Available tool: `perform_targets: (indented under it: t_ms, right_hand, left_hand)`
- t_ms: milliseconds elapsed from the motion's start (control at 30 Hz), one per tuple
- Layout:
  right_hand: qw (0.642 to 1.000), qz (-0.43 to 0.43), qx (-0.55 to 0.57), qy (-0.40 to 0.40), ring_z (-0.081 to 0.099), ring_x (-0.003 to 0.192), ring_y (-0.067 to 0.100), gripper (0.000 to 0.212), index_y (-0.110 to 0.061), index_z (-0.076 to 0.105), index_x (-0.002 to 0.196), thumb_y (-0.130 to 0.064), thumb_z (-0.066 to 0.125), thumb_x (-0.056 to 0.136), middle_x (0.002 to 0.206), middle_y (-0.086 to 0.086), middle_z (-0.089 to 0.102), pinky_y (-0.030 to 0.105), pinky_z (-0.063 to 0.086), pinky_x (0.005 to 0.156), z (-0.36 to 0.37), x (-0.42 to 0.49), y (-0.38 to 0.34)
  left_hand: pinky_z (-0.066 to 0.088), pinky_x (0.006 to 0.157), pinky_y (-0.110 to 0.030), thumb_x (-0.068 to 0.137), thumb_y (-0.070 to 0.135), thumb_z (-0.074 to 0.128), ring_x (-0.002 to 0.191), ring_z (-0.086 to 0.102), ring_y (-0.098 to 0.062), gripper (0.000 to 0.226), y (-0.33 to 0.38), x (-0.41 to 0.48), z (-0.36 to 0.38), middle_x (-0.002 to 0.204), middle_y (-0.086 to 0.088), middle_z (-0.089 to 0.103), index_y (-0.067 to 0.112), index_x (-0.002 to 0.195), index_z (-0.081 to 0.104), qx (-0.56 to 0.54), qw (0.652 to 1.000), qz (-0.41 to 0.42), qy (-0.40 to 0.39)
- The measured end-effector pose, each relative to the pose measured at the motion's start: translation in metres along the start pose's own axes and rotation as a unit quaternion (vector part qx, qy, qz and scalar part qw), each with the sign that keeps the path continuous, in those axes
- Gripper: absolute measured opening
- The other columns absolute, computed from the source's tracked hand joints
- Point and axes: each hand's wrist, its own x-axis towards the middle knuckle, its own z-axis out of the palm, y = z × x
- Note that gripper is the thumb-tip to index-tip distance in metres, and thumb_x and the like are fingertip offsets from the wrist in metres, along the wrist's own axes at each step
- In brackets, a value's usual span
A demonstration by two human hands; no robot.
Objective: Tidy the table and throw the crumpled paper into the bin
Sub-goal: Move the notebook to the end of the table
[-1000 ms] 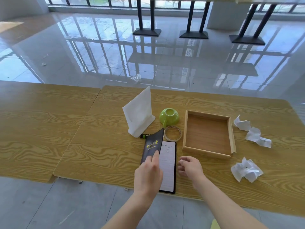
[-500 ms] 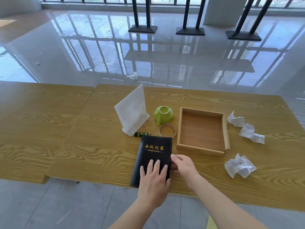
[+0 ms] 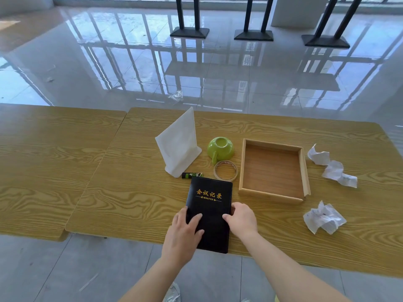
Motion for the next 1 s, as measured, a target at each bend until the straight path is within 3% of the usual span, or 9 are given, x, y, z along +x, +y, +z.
perform_targets:
  t_ms: [167, 267, 367, 500, 733, 1000]
  right_hand:
    - [0.999, 0.036, -0.014, 0.010, 0.063, 0.095, 0.023, 0.026, -0.014, 0.065, 0.107, -0.028, 0.069, 0.086, 0.108, 0.003, 0.068, 0.035, 0.055, 0.080, 0.003, 0.001, -0.009]
    - [0.998, 0.064, 0.018, 0.013, 0.063, 0.096, 0.022, 0.040, -0.013, 0.061, 0.110, -0.041, 0.072, 0.084, 0.107, 0.002, 0.068, 0.032, 0.052, 0.075, 0.004, 0.001, -0.011]
    - [0.994, 0.093, 0.060, 0.009, 0.063, 0.103, 0.023, 0.052, -0.011, 0.059, 0.120, -0.042, 0.075, 0.082, 0.112, 0.004, 0.067, 0.035, 0.054, 0.083, 0.005, 0.002, -0.010]
    - [0.989, 0.110, 0.098, -0.011, 0.063, 0.105, 0.025, 0.048, -0.010, 0.059, 0.120, -0.036, 0.075, 0.084, 0.113, 0.006, 0.067, 0.043, 0.055, 0.090, 0.005, 0.003, -0.009]
    - [0.990, 0.073, 0.116, 0.013, 0.062, 0.095, 0.020, 0.030, -0.018, 0.058, 0.105, -0.033, 0.074, 0.085, 0.102, -0.001, 0.066, 0.043, 0.055, 0.087, 0.000, -0.007, -0.012]
    - [0.988, 0.041, 0.148, 0.034, 0.062, 0.091, 0.017, 0.027, -0.019, 0.059, 0.102, -0.030, 0.075, 0.084, 0.096, -0.004, 0.066, 0.038, 0.056, 0.082, -0.020, -0.018, -0.007]
  left_hand:
    - [0.036, 0.110, -0.037, 0.096, 0.042, 0.054, 0.141, 0.026, -0.030, 0.067, 0.003, 0.008, -0.003, 0.159, -0.017, 0.012, 0.035, 0.152, 0.018, -0.051, 0.997, -0.042, -0.043]
    - [0.033, 0.112, -0.040, 0.094, 0.036, 0.057, 0.141, 0.024, -0.030, 0.067, 0.005, 0.012, -0.003, 0.158, -0.017, 0.016, 0.036, 0.151, 0.022, -0.080, 0.994, -0.057, -0.050]
    - [0.035, 0.109, -0.040, 0.093, 0.037, 0.059, 0.138, 0.028, -0.029, 0.066, 0.006, 0.014, -0.002, 0.156, -0.014, 0.020, 0.036, 0.150, 0.026, -0.076, 0.995, -0.059, -0.030]
    - [0.037, 0.105, -0.039, 0.088, 0.039, 0.064, 0.133, 0.031, -0.027, 0.068, 0.004, 0.012, -0.001, 0.152, -0.009, 0.024, 0.037, 0.148, 0.031, -0.088, 0.994, -0.067, -0.010]
    - [0.043, 0.103, -0.037, 0.080, 0.036, 0.074, 0.128, 0.041, -0.020, 0.068, 0.000, 0.006, -0.003, 0.144, -0.003, 0.031, 0.039, 0.141, 0.044, -0.209, 0.974, -0.090, 0.011]
    - [0.043, 0.104, -0.041, 0.079, 0.035, 0.075, 0.129, 0.041, -0.021, 0.069, 0.012, 0.002, -0.015, 0.144, -0.004, 0.031, 0.039, 0.140, 0.045, -0.201, 0.977, -0.063, 0.040]
